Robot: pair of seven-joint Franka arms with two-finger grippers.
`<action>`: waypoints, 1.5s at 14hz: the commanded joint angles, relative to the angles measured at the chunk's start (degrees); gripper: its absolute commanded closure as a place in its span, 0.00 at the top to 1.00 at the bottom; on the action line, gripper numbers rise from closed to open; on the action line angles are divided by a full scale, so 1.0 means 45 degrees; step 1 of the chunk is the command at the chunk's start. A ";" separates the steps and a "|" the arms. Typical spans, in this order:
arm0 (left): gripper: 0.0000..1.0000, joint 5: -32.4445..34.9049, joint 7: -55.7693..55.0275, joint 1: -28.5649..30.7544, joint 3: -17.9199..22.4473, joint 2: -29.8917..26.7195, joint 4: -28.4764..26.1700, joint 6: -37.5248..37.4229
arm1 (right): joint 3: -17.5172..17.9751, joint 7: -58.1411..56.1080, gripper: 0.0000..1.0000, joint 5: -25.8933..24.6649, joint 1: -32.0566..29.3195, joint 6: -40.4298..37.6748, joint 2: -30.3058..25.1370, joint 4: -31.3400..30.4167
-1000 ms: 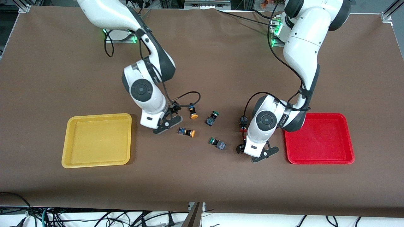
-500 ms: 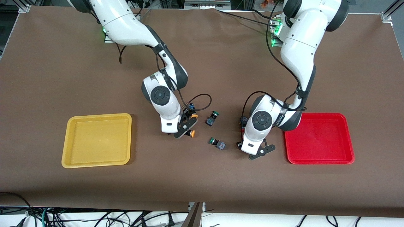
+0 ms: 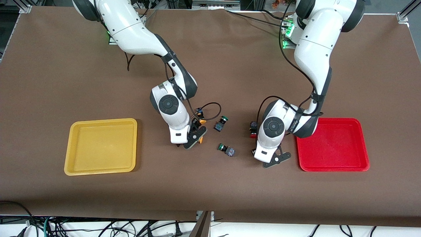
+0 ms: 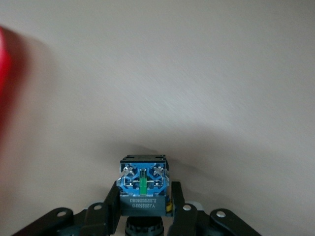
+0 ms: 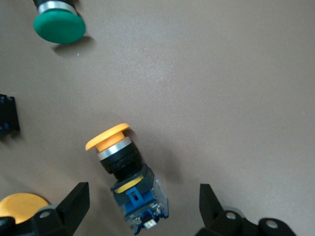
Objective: Place red and yellow buttons in trays
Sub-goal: 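Carry red button to red tray while the right gripper carries yellow button, then release red button in red tray while the right gripper lowers yellow button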
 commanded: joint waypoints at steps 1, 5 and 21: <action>0.05 0.0677 0.0938 0.0242 0.0234 -0.0985 -0.0082 -0.1414 | 0.0006 -0.0294 0.87 0.0026 -0.0086 0.0097 0.0293 0.0402; 0.05 0.0482 0.5464 0.1741 0.0588 -0.2177 -0.0140 -0.2450 | 0.0005 -0.0197 0.24 0.0241 -0.0358 -0.0291 0.0079 0.0402; 0.10 -0.2192 1.1453 0.4676 0.0002 -0.2843 -0.4845 0.2269 | -0.2163 -0.5780 0.00 0.0064 -0.4439 -0.4186 -0.2052 -0.0768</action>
